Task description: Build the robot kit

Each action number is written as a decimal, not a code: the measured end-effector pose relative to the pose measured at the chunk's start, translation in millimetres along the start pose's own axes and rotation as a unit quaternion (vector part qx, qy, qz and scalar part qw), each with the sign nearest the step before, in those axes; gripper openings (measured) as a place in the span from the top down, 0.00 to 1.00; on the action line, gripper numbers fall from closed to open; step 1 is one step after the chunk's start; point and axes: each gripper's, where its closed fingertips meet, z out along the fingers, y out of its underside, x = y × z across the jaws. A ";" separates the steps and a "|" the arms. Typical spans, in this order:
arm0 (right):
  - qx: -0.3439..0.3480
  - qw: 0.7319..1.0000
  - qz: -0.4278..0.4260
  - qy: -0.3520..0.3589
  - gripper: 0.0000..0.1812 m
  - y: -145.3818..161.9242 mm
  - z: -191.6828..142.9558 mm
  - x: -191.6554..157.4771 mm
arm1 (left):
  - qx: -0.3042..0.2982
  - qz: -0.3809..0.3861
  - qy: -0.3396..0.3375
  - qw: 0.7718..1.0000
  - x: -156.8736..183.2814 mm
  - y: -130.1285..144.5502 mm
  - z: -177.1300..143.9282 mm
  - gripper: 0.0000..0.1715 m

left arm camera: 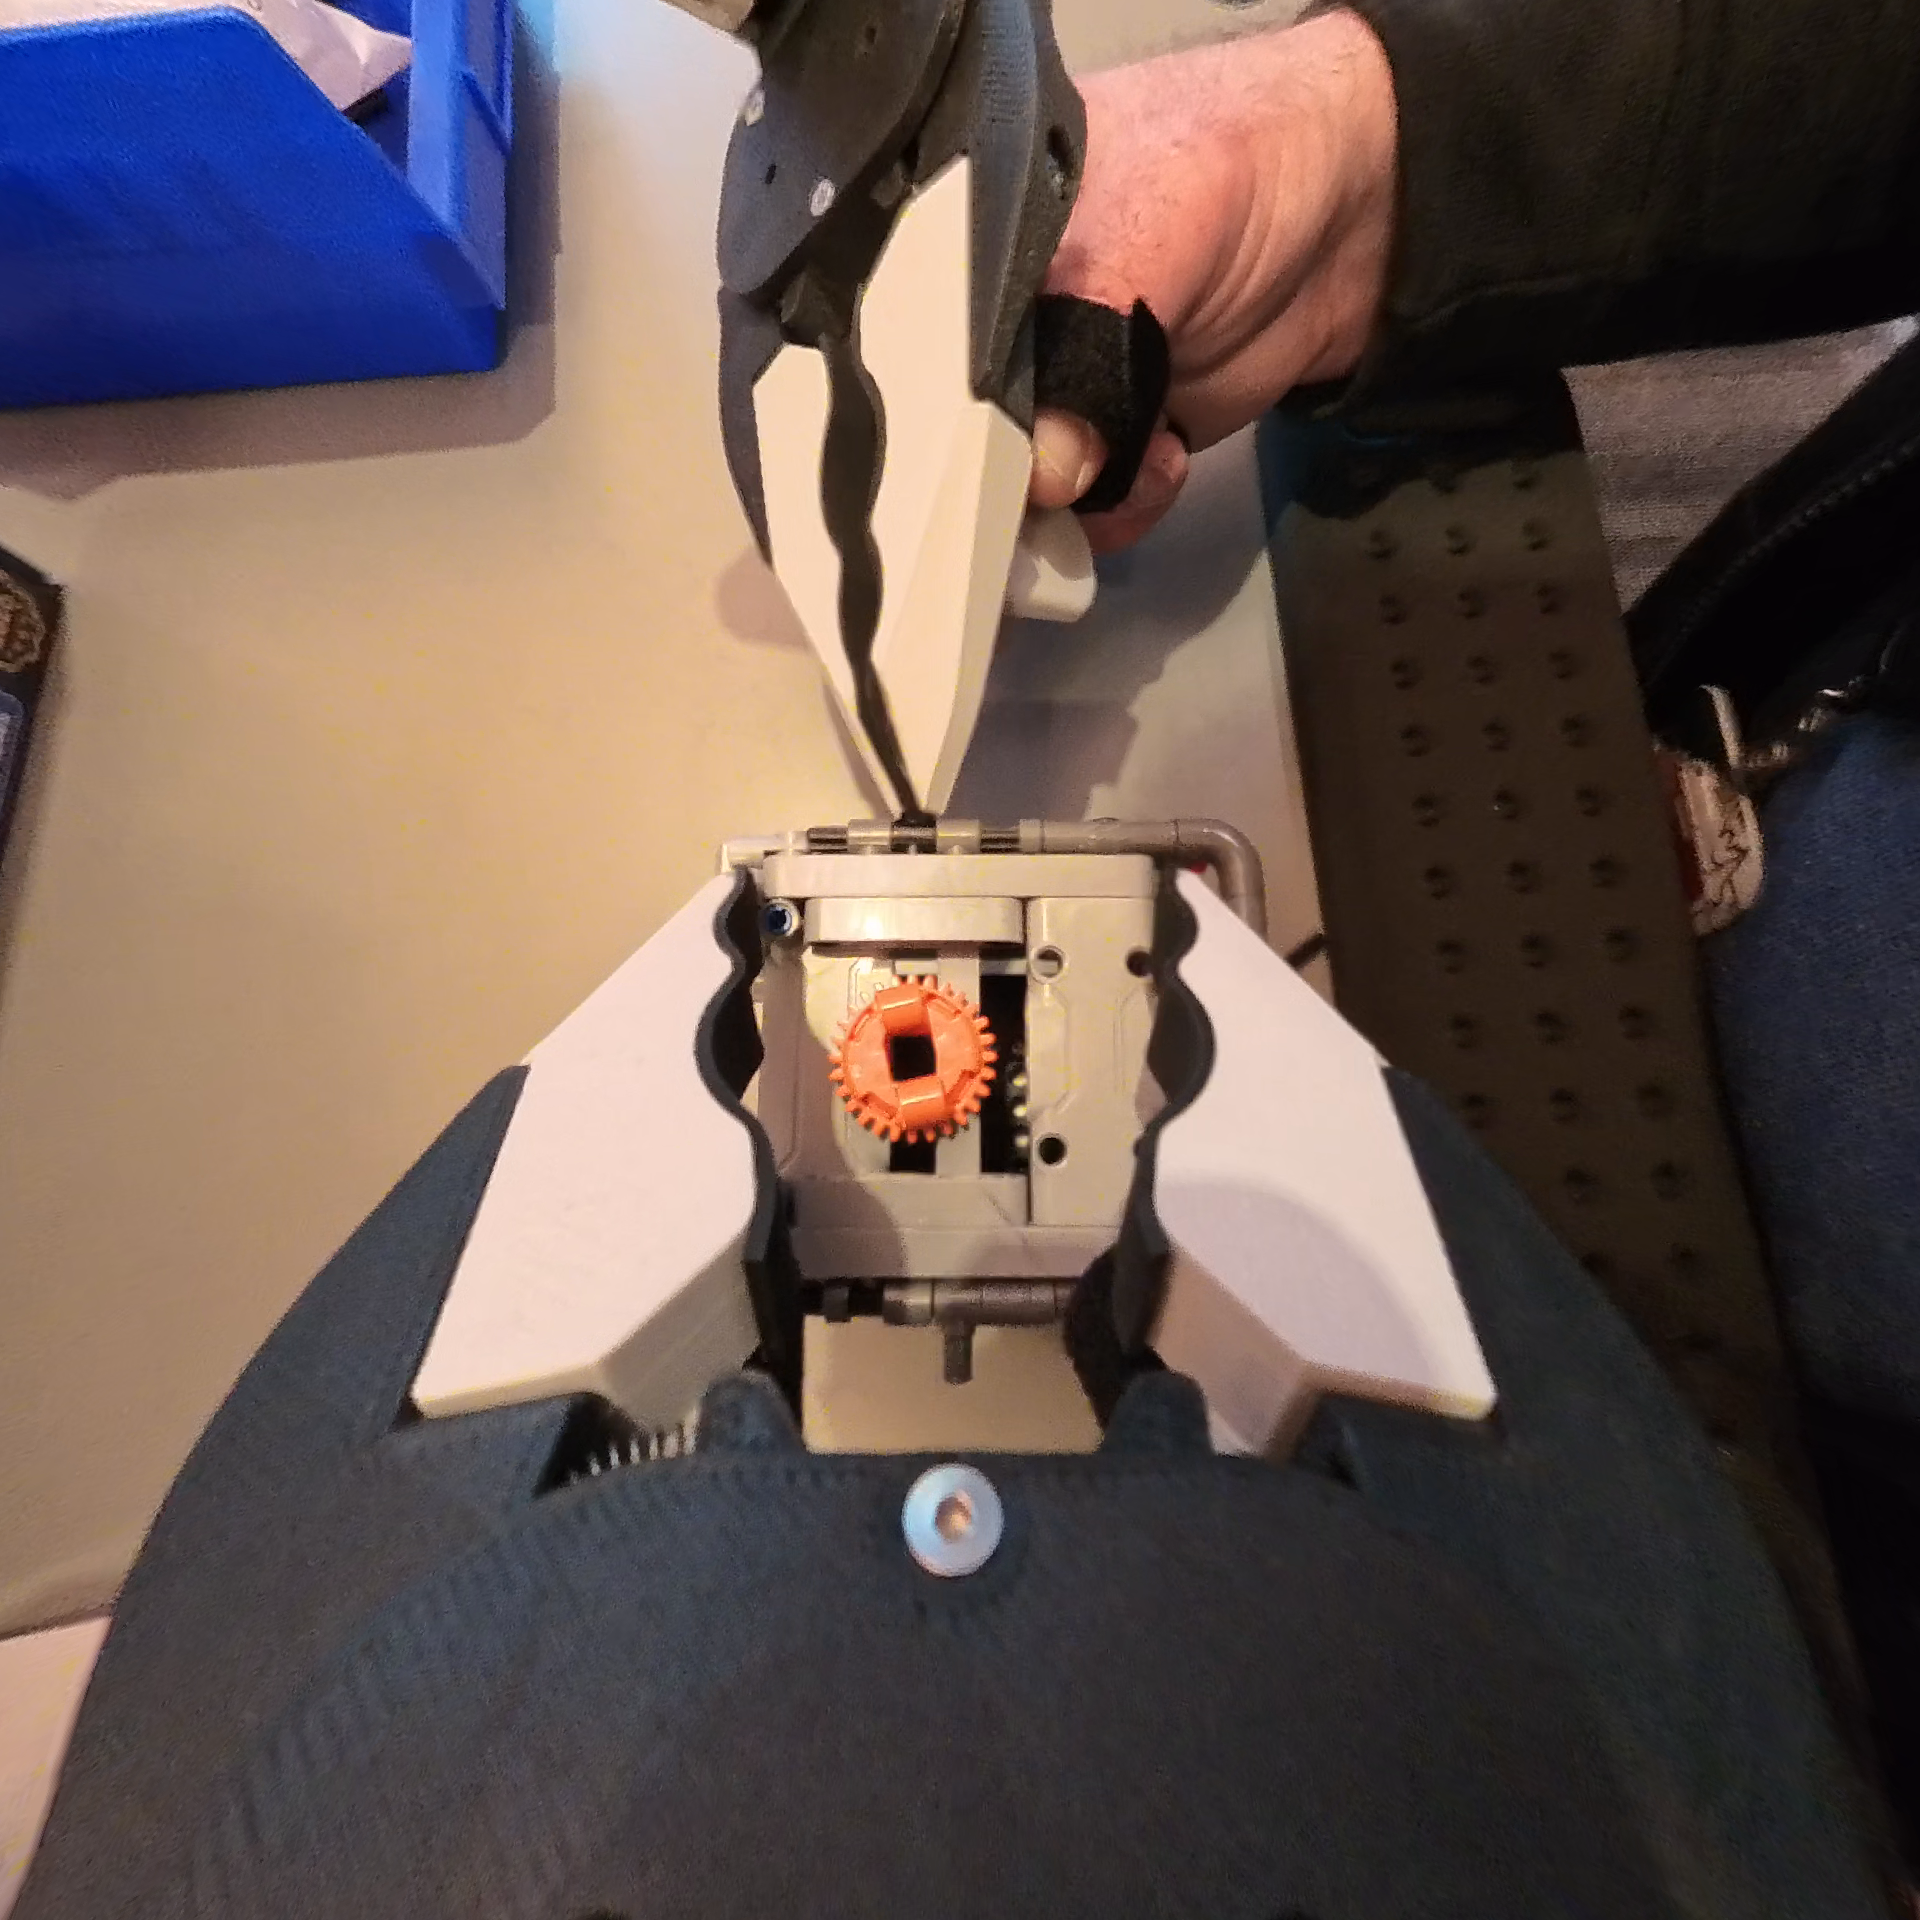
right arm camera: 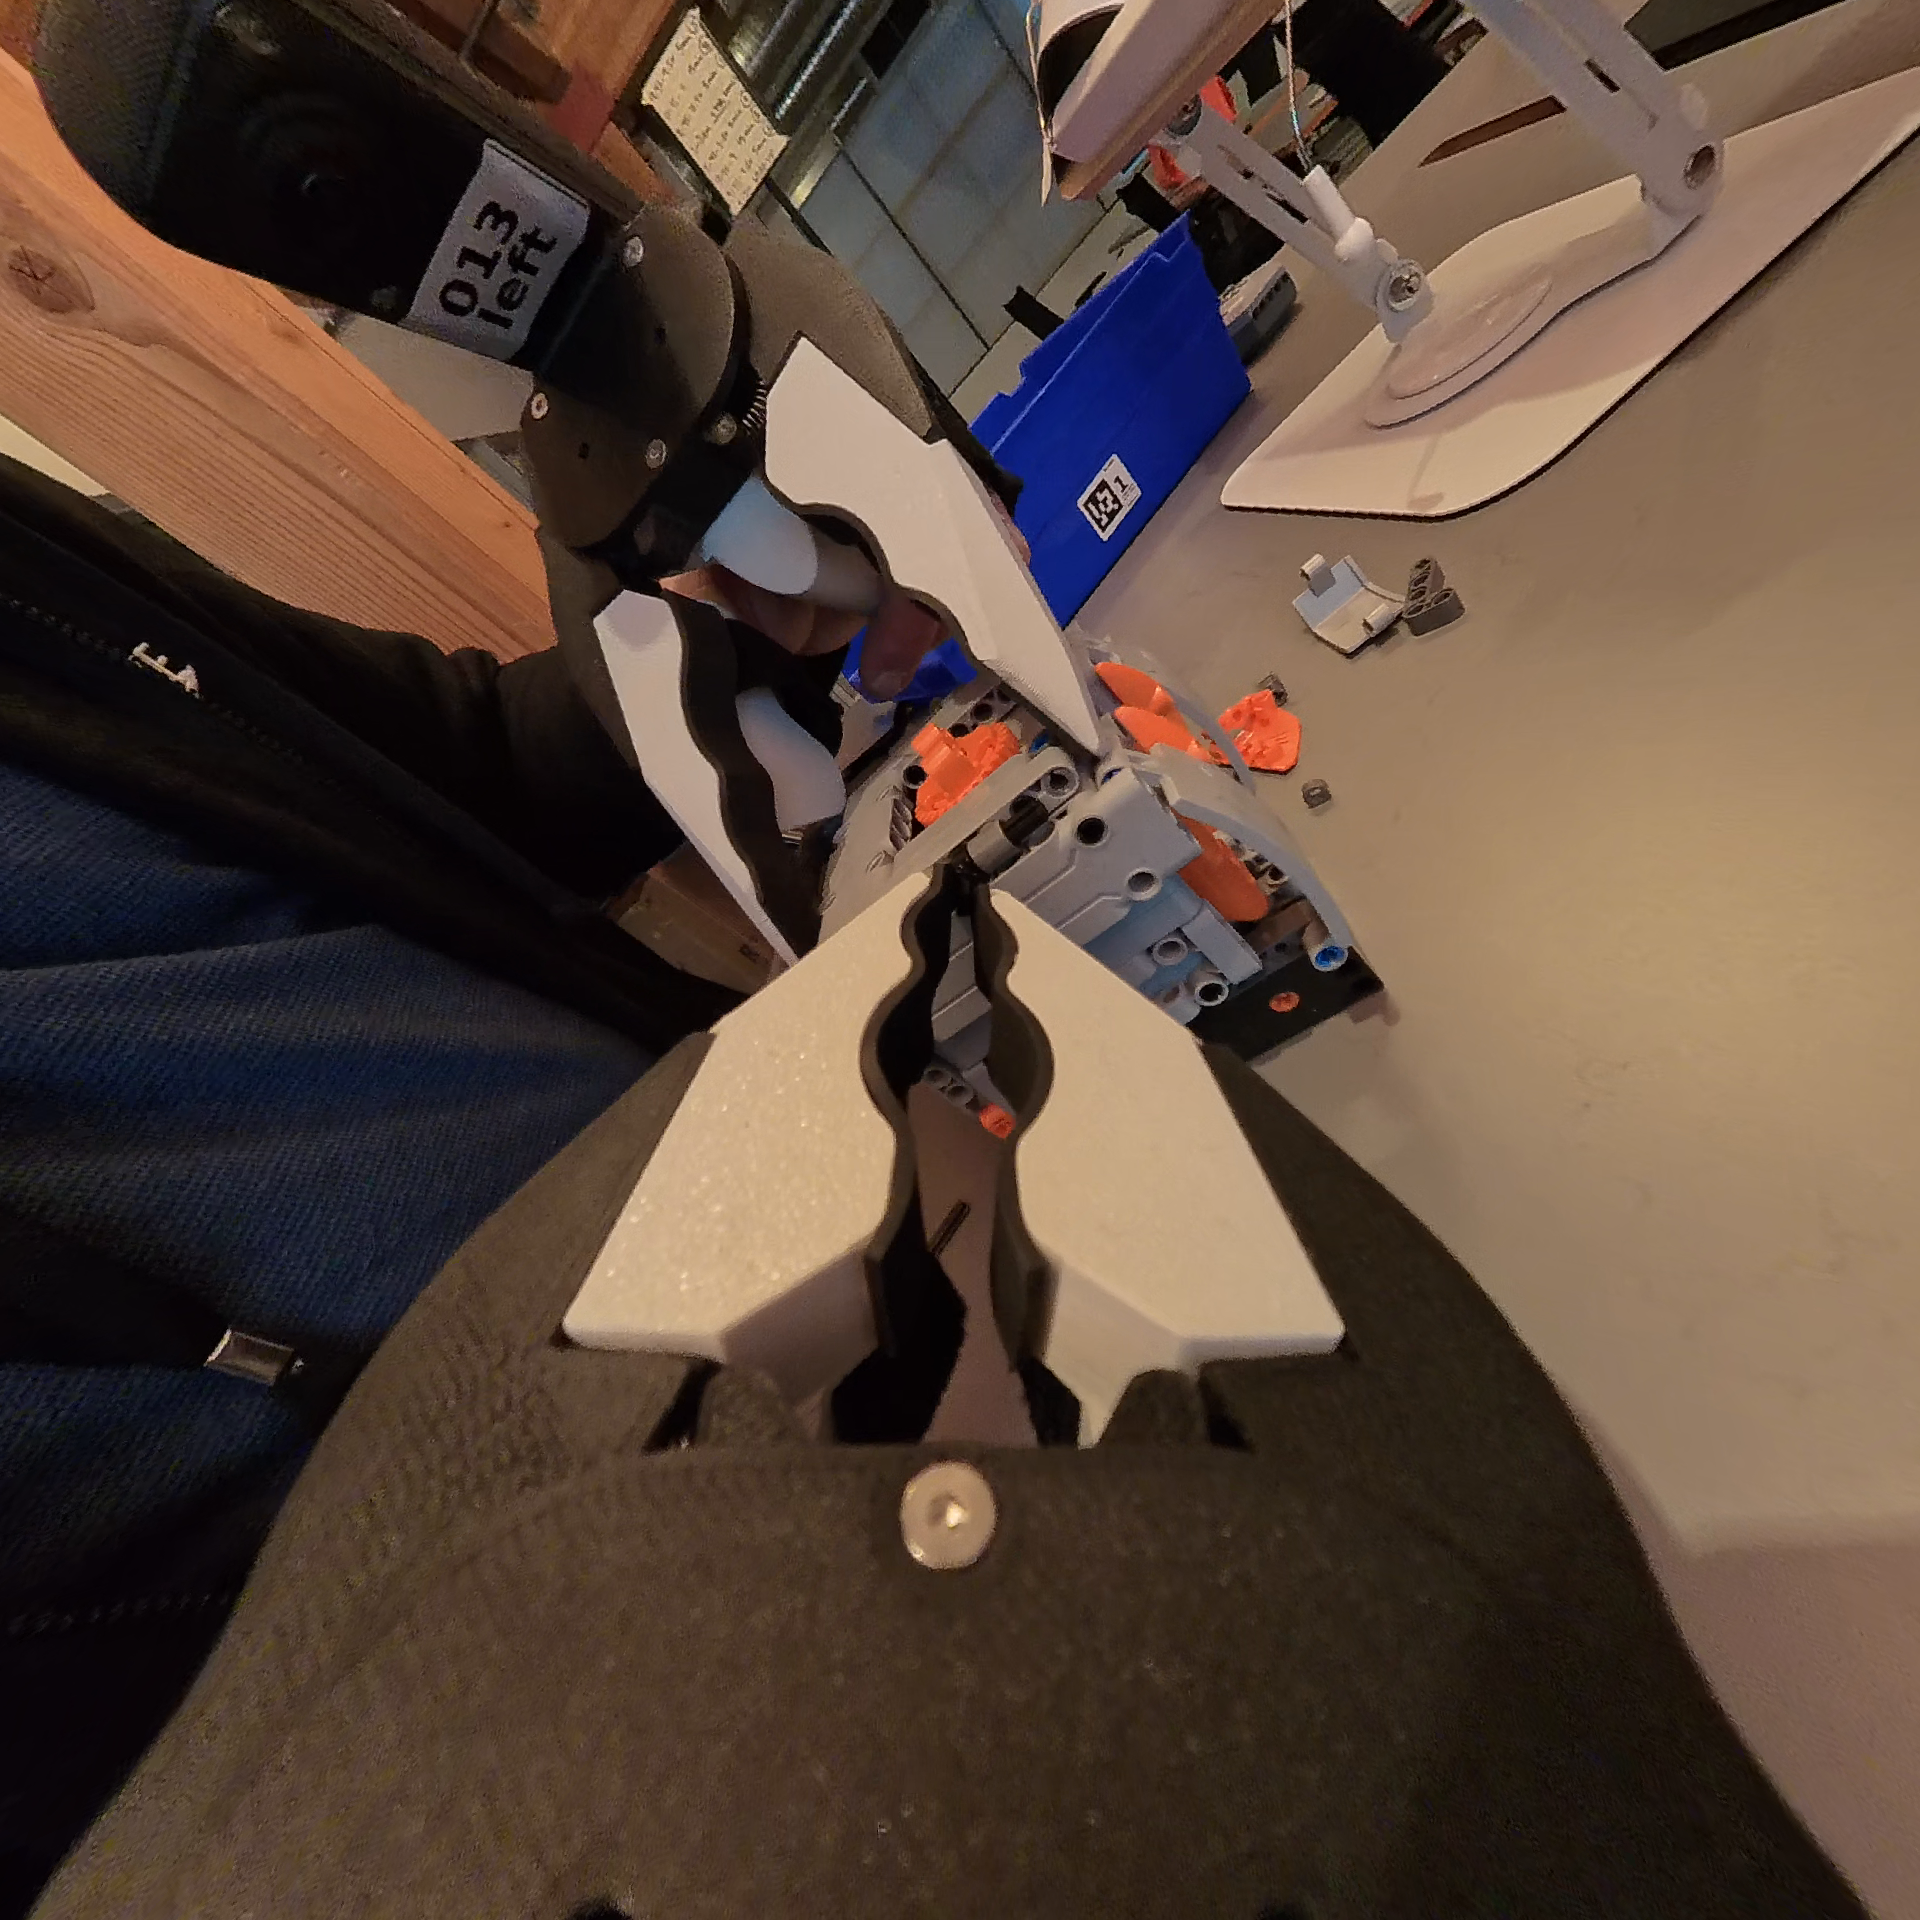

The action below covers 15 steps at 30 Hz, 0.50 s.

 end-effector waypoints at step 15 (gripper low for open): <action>0.004 0.999 -0.031 0.022 1.00 -1.0 2.0 -1.3 | 0.018 0.003 0.008 1.000 1.1 1.3 -3.3 0.57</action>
